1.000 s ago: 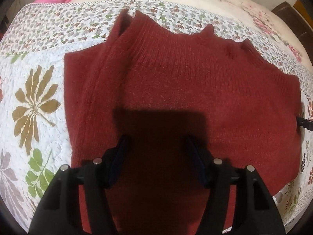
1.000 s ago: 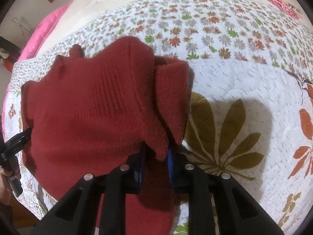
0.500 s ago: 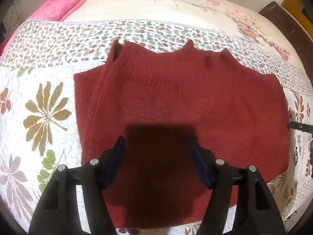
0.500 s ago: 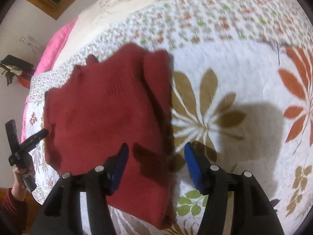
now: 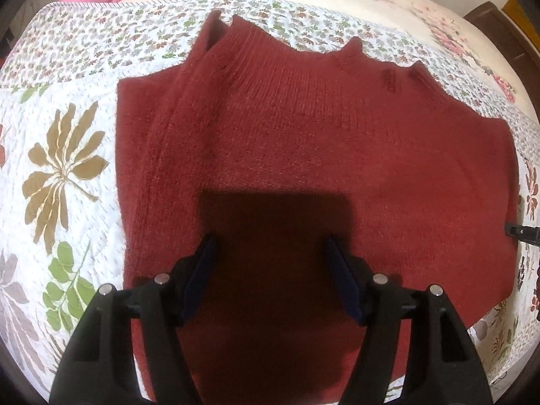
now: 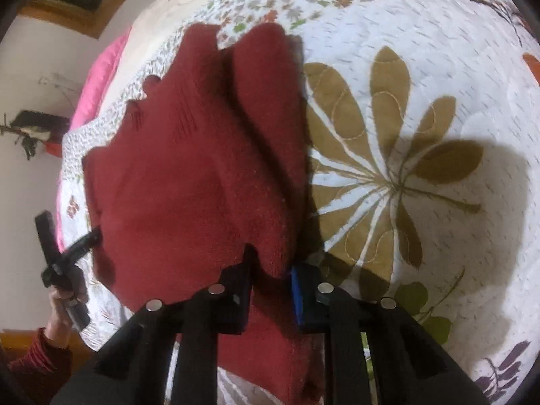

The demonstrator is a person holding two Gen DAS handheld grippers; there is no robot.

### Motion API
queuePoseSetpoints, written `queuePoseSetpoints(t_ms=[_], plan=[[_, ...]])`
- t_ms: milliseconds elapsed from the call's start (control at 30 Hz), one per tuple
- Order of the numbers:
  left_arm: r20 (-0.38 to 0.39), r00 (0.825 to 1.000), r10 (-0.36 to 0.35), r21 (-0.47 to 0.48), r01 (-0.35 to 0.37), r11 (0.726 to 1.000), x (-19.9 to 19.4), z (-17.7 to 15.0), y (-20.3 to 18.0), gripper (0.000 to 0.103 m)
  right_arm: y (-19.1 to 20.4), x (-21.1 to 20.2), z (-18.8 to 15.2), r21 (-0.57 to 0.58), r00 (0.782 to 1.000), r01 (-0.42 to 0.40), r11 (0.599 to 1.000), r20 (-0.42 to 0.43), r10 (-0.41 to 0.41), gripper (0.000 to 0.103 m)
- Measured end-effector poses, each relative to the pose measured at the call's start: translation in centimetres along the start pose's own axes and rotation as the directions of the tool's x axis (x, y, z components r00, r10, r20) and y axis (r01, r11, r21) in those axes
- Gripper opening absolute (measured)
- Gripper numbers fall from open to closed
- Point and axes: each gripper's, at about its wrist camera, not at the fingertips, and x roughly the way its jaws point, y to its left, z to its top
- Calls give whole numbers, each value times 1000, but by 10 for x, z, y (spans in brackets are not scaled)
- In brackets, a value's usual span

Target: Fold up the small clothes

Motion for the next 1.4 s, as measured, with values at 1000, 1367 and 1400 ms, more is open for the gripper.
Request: queuePoseSetpoints(t_ms=[1000,1367,1400], plan=[[88,993,-74,-39,78,996,-83,-3,49,64,197,-20,-6,-244,998,-34,969,36,44,11],[87,993,-83,-79,90,993,-89,-14,65,65,237,70,-13,-268,995,-24,963,-95,-2,15],[88,992,-87,-80,95,992,-90,-13,65,65,236,73,-13,-256,994,-37,966,-105,10,19]])
